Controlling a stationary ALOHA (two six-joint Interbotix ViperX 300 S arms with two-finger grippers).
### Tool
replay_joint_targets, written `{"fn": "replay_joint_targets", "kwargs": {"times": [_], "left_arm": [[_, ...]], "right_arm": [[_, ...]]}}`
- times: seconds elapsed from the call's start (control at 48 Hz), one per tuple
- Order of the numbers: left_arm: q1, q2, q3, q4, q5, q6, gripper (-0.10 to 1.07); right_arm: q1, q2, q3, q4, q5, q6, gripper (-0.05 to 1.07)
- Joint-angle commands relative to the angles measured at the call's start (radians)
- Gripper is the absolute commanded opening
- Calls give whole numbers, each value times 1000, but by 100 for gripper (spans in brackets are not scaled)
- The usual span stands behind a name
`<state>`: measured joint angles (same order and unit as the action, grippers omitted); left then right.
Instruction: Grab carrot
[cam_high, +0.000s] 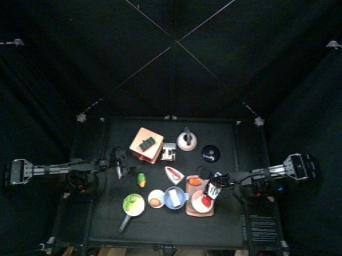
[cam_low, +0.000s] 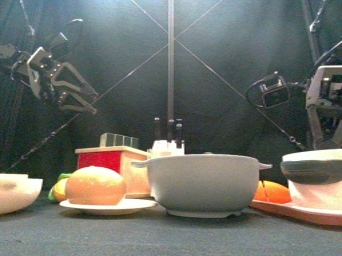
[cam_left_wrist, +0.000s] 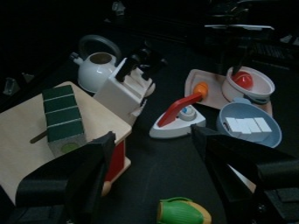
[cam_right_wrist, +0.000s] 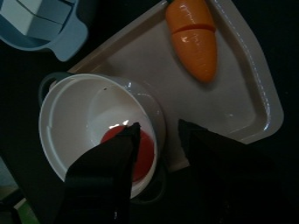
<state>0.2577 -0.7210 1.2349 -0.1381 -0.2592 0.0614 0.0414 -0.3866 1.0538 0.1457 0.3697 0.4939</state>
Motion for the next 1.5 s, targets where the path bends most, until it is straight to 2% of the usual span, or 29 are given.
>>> {"fn": "replay_joint_targets", "kwargs": {"times": [0.0, 0.208, 0.375, 0.583, 1.125, 1.312, 1.479], "left_arm": [[2, 2, -14, 3, -6, 0, 101], [3, 2, -18, 3, -14, 2, 101], [5, 2, -15, 3, -21, 2, 101], [5, 2, -14, 2, -21, 0, 101], [9, 2, -12, 0, -21, 0, 101], [15, 2, -9, -2, -21, 0, 101], [15, 2, -9, -2, -21, 0, 101]], "right_arm": [[2, -23, -31, -8, 11, -2, 78], [-14, -51, -78, -49, 44, 0, 78], [-89, -52, -114, -92, 31, -2, 78], [-176, 8, -146, -109, -8, -3, 80], [-150, 204, -218, -172, 12, -5, 80], [-133, 222, -230, -176, 29, -2, 81], [-121, 222, -238, -176, 48, -2, 90]]}}
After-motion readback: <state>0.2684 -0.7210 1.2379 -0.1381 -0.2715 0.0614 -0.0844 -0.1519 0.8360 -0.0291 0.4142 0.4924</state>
